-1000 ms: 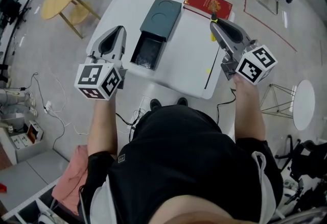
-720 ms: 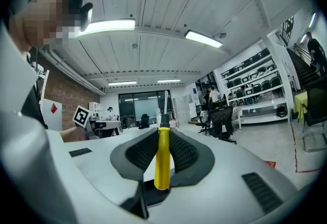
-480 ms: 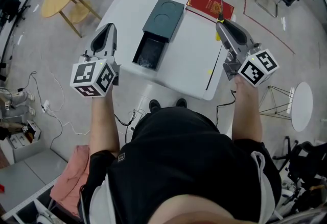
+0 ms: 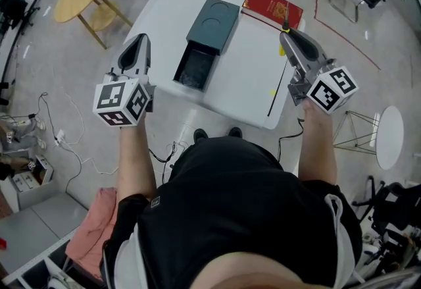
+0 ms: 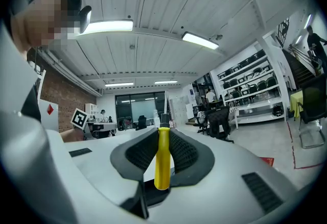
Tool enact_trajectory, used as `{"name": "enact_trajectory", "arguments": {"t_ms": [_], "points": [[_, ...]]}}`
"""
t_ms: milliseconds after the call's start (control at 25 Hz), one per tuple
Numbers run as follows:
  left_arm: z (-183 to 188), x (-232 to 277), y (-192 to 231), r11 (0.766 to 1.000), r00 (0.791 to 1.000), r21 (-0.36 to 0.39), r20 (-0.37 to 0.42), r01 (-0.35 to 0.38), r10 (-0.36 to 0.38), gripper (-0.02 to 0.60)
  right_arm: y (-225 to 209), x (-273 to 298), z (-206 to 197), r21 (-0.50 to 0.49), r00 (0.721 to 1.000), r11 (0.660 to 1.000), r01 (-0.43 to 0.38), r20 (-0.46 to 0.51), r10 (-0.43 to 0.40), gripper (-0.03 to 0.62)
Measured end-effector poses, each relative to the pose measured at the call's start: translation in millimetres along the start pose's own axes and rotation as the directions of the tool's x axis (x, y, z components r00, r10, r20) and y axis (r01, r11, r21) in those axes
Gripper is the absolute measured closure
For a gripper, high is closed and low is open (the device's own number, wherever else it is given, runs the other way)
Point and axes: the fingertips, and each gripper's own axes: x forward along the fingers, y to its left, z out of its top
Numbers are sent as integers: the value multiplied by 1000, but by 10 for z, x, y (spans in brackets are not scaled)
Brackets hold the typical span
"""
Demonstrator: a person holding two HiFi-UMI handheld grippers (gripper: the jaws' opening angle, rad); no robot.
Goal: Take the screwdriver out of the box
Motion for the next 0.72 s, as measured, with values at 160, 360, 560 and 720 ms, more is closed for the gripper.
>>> {"name": "enact_trajectory", "arguments": {"t_ms": [160,360,560,720], "points": [[6,6,-4,1000,1000,-1,1,1,-1,561,5,20,5,1,1000,1000,-14,11,14,511],[29,-22,17,1000,1000,-2,3,0,0,561,32,39,25,10,1000,1000,-1,4,1,511],[42,-48,51,1000,1000,-2,10,-4,4,561,106,89,34,7,1000,1000,-16,2,16,511],[40,-72,51,1000,1000,-6,12,-5,5,561,114,90,9,14,999,999,-45,25,45,511]]}}
